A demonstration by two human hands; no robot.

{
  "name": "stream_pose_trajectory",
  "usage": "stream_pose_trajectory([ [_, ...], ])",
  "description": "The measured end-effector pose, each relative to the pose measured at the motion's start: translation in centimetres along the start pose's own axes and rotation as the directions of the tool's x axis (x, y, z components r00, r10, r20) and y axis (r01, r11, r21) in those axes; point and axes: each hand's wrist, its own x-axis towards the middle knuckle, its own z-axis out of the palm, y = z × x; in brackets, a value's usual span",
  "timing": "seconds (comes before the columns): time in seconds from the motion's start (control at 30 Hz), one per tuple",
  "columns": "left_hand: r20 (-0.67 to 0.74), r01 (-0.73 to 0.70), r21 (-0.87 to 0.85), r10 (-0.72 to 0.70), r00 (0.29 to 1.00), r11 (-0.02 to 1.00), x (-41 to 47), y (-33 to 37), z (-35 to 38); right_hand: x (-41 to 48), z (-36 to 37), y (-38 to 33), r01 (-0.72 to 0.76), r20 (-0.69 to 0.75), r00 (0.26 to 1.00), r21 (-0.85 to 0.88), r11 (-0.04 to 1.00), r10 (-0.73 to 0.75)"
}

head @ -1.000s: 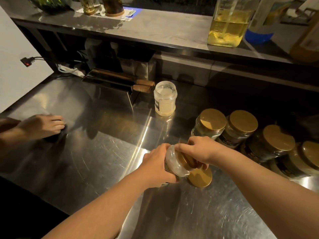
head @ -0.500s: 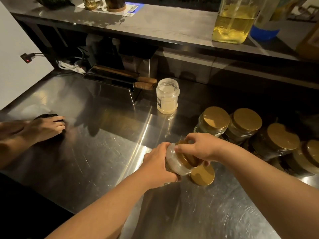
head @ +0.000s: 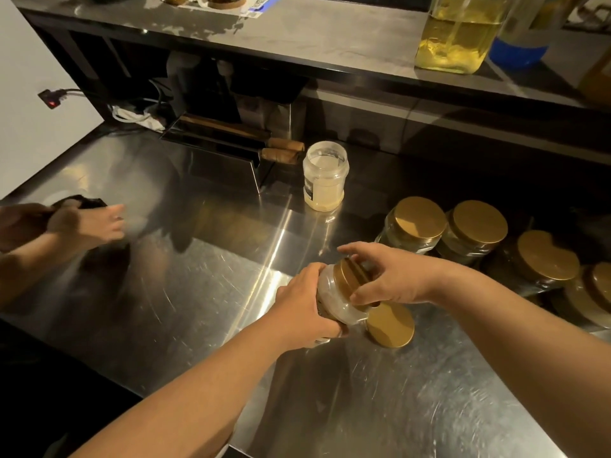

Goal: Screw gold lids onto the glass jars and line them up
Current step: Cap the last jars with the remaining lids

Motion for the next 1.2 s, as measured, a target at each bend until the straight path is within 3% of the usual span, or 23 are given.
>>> stream_pose_trajectory([
  [0.1,0.008,-0.012,0.014,0.012,1.000,1.000,0.0,0.1,0.1,0.4,0.4,-0.2,-0.038,-0.091,0.995,-0.089,0.995,0.030],
  [0.23,-0.008,-0.032,0.024,0.033,0.999,0.999,-0.1,0.3,0.2,1.2,1.9,-0.5,-0.264,-0.223,0.948,-0.147,0.953,0.228],
  [0.43,-0.014,-0.055,0.055,0.056,0.998,0.997,-0.6,1.0,0.3,0.6,2.4,-1.2,-0.510,-0.161,0.854,-0.072,0.857,0.495],
  [0.5,-0.017,-0.046,0.042,0.047,0.999,0.998,-0.6,1.0,0.2,0.3,1.4,-1.3,-0.426,-0.109,0.902,-0.064,0.903,0.418],
  [0.57,-0.017,-0.044,0.027,0.045,0.999,0.999,-0.7,0.8,0.1,-0.3,0.3,-1.2,-0.186,-0.039,0.982,-0.026,0.982,0.185],
  [0.67,-0.008,-0.043,0.028,0.043,0.999,0.999,-0.8,0.8,0.1,-0.6,-0.2,-0.7,-0.068,0.026,0.997,-0.001,0.998,0.068],
  [0.83,-0.007,-0.049,0.058,0.050,0.999,0.997,-1.0,1.3,0.3,1.1,1.2,-0.5,-0.299,-0.138,0.949,-0.095,0.950,0.285],
  [0.97,-0.026,-0.058,0.082,0.060,0.998,0.995,-1.0,1.5,0.4,1.3,2.0,-0.1,-0.499,-0.109,0.865,-0.088,0.862,0.490],
  [1.03,-0.033,-0.060,0.075,0.062,0.998,0.995,-0.9,1.4,0.3,1.0,1.9,-0.1,-0.516,-0.080,0.855,-0.047,0.855,0.512],
  [1.1,-0.036,-0.057,0.060,0.059,0.998,0.997,-0.9,1.3,0.3,0.9,1.2,0.2,-0.398,-0.085,0.915,-0.036,0.917,0.394],
  [1.2,-0.034,-0.048,0.046,0.049,0.998,0.998,-0.8,1.0,0.4,0.2,0.6,0.5,-0.059,-0.035,0.998,-0.009,0.998,0.059],
])
